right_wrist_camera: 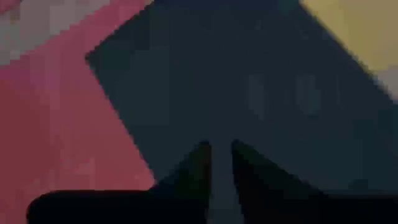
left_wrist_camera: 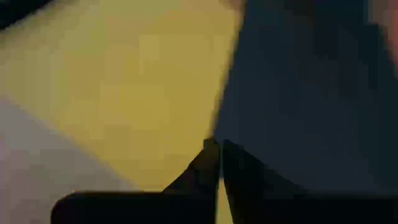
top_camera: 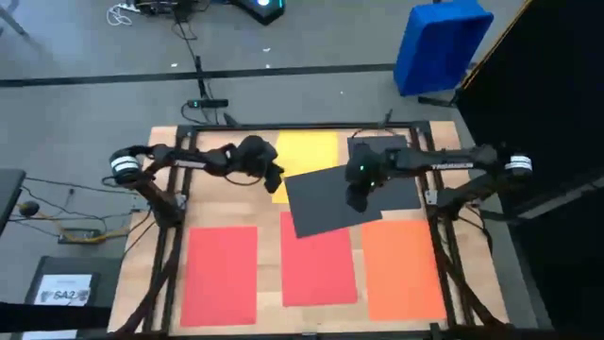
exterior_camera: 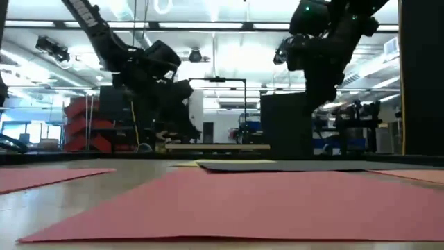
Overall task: Organize paper
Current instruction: Stack the black paper on top of the black paper
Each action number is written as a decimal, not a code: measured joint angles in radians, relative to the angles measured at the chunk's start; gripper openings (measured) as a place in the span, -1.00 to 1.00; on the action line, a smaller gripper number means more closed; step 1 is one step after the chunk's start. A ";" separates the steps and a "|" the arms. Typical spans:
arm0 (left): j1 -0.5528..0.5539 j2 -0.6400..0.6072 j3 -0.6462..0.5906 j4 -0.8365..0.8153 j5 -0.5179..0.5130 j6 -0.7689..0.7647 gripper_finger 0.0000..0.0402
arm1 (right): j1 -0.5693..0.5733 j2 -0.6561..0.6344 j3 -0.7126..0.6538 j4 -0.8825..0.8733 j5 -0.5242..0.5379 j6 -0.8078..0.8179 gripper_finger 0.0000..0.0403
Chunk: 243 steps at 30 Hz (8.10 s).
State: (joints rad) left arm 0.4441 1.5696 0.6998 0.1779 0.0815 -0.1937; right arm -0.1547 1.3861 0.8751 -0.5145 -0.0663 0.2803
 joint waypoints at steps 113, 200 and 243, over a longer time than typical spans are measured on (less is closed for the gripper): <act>-0.492 0.096 0.244 -0.406 -0.321 0.920 -0.14 | 0.180 -0.016 0.115 -0.232 0.334 0.024 -0.29; -0.398 0.459 0.504 0.030 -0.184 1.287 -0.14 | 0.219 -0.127 0.088 -0.202 0.415 0.024 -0.29; -0.137 0.128 0.107 0.060 -0.084 0.440 -0.35 | 0.126 0.432 0.223 0.112 0.201 0.197 0.37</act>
State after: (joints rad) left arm 0.3076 1.6975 0.8067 0.2374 -0.0027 0.2464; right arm -0.0291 1.8183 1.0981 -0.4029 0.1349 0.4772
